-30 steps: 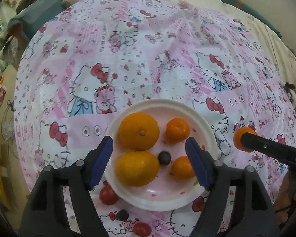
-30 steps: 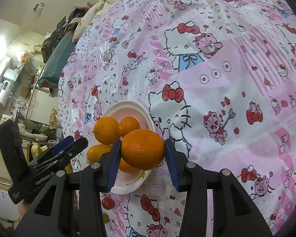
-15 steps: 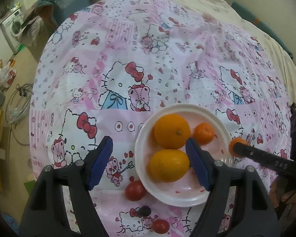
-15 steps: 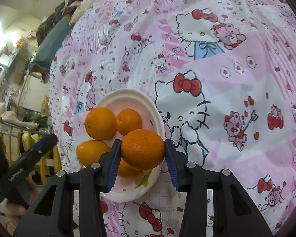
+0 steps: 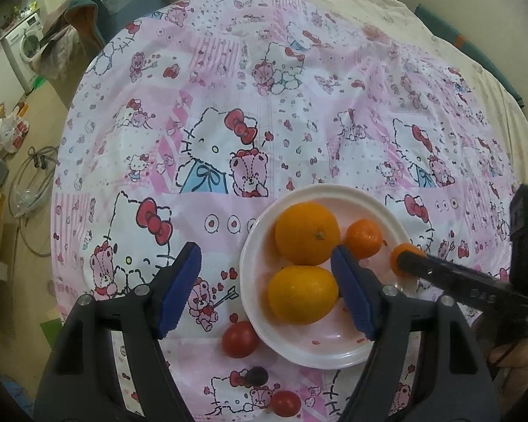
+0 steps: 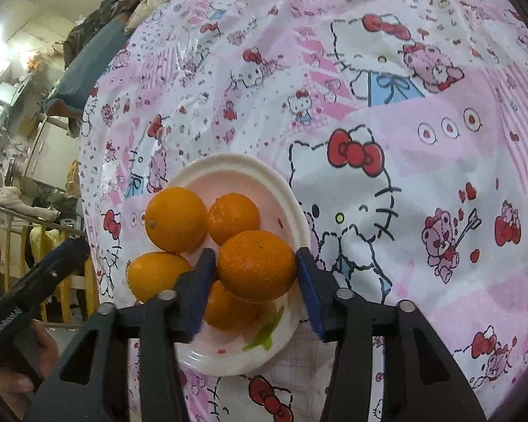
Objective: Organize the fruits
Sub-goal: 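Lower the grape onto the plate with the left tool while the right lowers the mandarin, then open both tools and lift them back toward the remaining fruit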
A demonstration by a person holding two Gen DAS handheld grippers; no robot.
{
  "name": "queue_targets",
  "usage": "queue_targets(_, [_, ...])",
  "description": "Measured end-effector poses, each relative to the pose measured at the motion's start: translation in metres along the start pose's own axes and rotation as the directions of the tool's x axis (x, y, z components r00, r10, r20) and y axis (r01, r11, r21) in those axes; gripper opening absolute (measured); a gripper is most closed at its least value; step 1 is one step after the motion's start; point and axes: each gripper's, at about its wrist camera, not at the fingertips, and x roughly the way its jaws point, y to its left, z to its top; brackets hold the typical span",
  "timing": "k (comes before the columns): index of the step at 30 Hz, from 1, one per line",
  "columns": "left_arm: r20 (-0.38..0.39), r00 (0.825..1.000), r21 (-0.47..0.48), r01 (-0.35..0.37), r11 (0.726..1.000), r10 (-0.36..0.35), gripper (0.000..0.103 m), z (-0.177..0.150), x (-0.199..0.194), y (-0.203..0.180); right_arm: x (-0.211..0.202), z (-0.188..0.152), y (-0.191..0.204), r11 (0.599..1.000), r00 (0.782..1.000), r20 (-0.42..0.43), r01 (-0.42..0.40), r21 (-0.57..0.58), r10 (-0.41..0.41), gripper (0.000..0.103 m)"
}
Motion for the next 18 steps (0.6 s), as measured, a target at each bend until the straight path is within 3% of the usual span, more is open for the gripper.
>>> queue_targets(3, [-0.009, 1.000, 0.001, -0.003, 1.000, 0.003, 0.073, -0.002, 0.002, -0.001, -0.008, 0.001, 0.003, 1.000, 0.999, 0.041, -0.003, -0.011, 0.004, 0.065])
queue_targets(18, [0.007, 1.000, -0.002, -0.024, 1.000, 0.024, 0.073, -0.011, -0.009, 0.006, -0.034, -0.006, 0.011, 1.000, 0.997, 0.080, -0.019, -0.014, 0.020, 0.065])
